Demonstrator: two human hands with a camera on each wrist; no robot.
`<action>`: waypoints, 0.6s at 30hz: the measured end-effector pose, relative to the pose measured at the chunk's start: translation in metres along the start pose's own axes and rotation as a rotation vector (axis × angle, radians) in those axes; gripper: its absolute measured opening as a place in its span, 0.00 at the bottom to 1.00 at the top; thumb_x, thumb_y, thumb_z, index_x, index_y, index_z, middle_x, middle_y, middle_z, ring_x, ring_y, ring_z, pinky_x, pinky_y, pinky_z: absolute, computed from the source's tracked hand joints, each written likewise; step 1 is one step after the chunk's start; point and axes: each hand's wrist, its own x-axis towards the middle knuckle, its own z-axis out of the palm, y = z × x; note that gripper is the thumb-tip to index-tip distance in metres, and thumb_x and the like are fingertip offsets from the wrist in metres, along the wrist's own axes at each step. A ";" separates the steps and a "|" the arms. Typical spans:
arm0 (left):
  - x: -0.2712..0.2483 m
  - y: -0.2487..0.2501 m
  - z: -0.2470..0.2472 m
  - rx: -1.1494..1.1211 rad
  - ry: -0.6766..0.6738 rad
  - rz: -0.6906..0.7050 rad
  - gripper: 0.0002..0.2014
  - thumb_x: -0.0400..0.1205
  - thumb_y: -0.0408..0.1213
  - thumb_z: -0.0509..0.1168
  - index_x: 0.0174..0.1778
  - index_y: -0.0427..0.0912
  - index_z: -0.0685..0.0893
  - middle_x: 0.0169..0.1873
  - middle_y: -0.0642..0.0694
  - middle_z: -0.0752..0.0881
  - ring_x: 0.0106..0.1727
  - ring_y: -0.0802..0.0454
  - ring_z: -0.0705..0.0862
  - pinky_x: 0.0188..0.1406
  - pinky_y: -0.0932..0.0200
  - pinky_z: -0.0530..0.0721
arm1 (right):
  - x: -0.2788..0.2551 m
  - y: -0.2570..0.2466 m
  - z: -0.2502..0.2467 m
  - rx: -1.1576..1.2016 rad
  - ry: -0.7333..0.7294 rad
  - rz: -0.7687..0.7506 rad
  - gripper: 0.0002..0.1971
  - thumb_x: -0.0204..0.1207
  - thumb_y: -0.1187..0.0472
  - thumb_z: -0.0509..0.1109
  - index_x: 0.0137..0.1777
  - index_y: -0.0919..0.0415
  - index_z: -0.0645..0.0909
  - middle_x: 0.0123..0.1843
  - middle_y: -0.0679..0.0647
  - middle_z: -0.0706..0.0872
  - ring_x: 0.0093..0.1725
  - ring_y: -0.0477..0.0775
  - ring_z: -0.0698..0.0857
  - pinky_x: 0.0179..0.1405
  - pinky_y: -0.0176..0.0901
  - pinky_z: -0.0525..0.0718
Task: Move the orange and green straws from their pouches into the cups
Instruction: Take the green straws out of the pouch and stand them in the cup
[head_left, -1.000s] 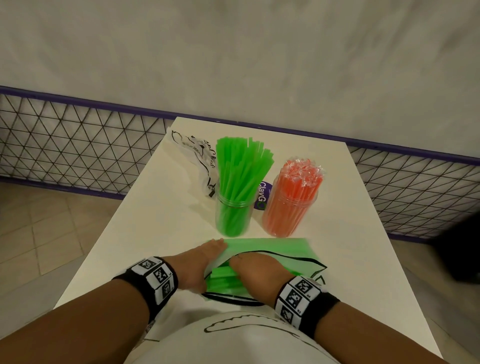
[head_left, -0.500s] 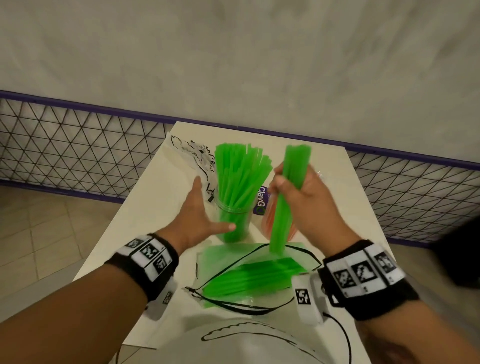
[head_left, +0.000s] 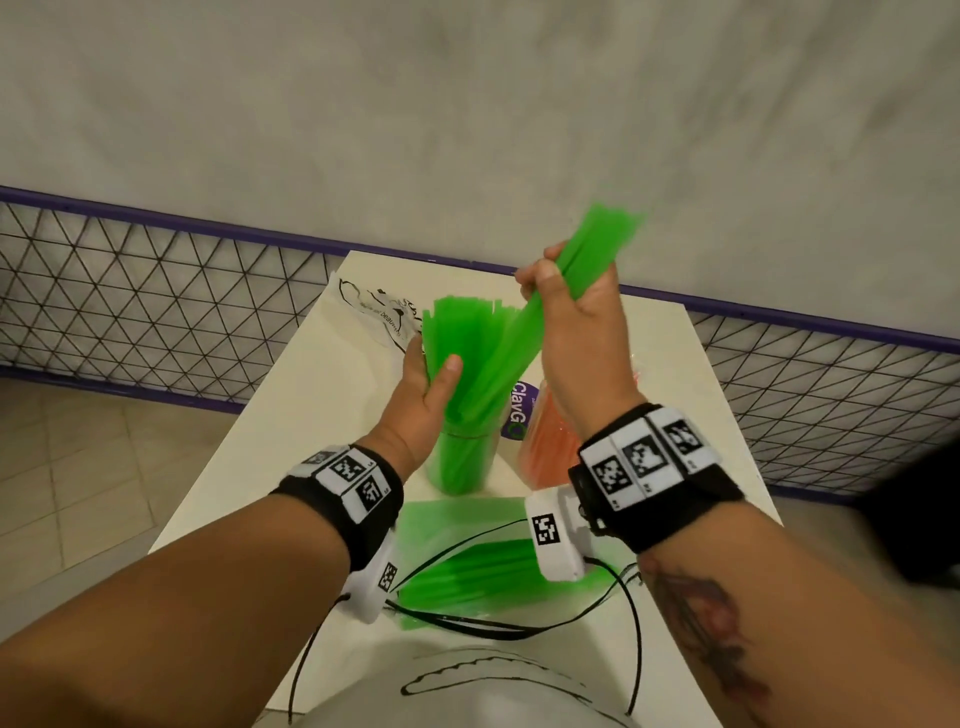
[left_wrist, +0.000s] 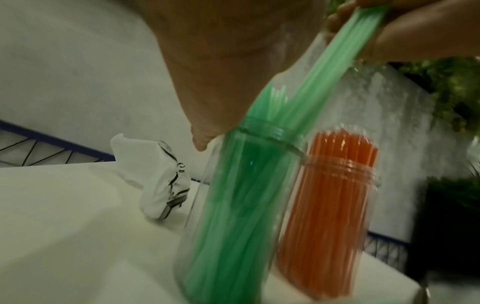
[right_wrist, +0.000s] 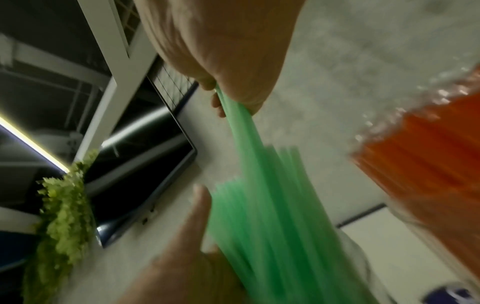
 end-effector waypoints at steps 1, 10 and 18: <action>-0.003 -0.004 0.002 -0.004 -0.015 0.021 0.51 0.71 0.64 0.66 0.86 0.46 0.55 0.77 0.52 0.73 0.75 0.63 0.74 0.69 0.75 0.71 | -0.001 0.009 0.002 -0.042 0.000 0.021 0.03 0.84 0.60 0.65 0.50 0.50 0.76 0.44 0.47 0.85 0.45 0.44 0.85 0.52 0.39 0.81; 0.000 -0.015 0.002 0.141 -0.061 -0.008 0.41 0.62 0.37 0.87 0.67 0.52 0.71 0.60 0.57 0.82 0.61 0.64 0.82 0.60 0.72 0.80 | 0.016 0.036 0.008 -0.180 0.009 -0.001 0.04 0.84 0.55 0.64 0.54 0.53 0.78 0.46 0.45 0.88 0.44 0.37 0.84 0.48 0.35 0.80; 0.006 -0.023 -0.001 0.180 -0.095 -0.085 0.55 0.51 0.59 0.84 0.74 0.53 0.70 0.68 0.48 0.79 0.68 0.54 0.81 0.72 0.45 0.80 | 0.017 0.044 0.012 -0.436 -0.160 -0.086 0.08 0.83 0.53 0.64 0.55 0.57 0.78 0.48 0.53 0.86 0.50 0.52 0.85 0.54 0.52 0.82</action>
